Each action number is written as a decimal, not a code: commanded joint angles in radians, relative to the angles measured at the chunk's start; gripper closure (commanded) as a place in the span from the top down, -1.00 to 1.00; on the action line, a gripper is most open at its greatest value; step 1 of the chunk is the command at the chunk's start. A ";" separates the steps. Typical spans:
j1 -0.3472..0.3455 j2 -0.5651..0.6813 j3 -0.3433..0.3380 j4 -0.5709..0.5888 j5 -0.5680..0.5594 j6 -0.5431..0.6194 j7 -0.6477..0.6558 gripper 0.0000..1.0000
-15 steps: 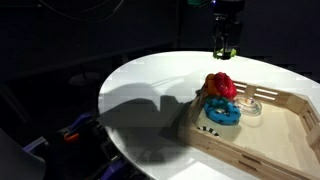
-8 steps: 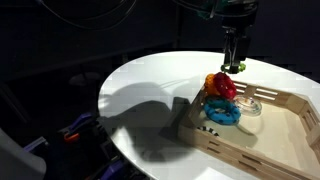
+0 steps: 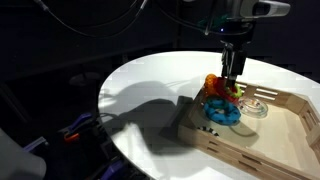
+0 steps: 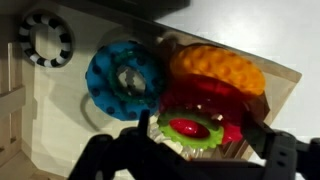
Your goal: Put the light green ring on the tray
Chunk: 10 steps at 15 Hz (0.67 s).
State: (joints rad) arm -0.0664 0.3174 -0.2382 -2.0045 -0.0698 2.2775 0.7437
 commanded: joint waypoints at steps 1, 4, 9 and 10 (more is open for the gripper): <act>-0.022 0.009 0.031 0.028 0.061 -0.073 -0.060 1.00; -0.035 -0.021 0.061 0.020 0.142 -0.134 -0.195 1.00; -0.030 -0.085 0.083 0.020 0.186 -0.283 -0.384 1.00; -0.026 -0.102 0.086 0.017 0.173 -0.312 -0.409 1.00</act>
State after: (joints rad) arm -0.0779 0.2711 -0.1740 -1.9901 0.0962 2.0569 0.4268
